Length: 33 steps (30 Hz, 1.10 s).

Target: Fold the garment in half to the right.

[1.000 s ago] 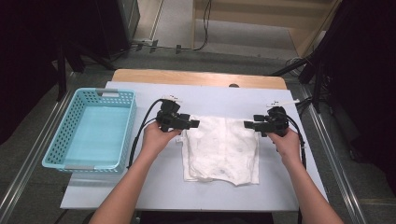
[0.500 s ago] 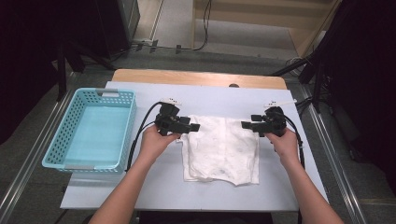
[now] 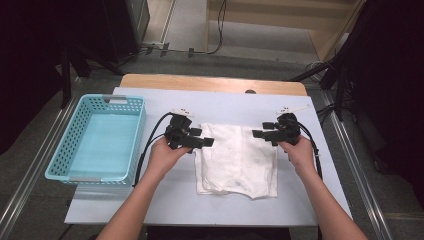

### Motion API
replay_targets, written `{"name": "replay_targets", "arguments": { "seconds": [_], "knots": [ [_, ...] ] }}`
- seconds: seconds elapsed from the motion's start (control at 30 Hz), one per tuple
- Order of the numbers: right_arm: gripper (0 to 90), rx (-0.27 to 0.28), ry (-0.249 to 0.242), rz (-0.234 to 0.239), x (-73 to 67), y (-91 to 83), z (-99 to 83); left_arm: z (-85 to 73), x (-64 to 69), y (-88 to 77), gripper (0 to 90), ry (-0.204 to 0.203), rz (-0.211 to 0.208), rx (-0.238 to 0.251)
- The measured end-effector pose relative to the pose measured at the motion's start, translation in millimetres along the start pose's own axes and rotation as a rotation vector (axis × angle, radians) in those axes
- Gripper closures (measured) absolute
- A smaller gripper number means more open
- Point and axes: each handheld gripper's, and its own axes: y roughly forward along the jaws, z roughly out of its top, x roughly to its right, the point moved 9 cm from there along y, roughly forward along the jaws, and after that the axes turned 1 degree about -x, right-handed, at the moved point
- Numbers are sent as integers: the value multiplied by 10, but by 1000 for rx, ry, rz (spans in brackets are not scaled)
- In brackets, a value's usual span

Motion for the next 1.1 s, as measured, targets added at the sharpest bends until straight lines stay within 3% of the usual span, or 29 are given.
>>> {"name": "replay_targets", "arguments": {
  "seconds": [0.4,0.73,1.1],
  "knots": [
    [278,-14,-37,14,-101,118,92,-78,66,-59,274,1,-4,1],
    [278,-22,-43,47,-206,198,153,-274,204,-72,273,32,-5,-31],
    [279,-50,-60,62,-309,300,178,-415,297,-63,273,55,6,-34]
  ]
}}
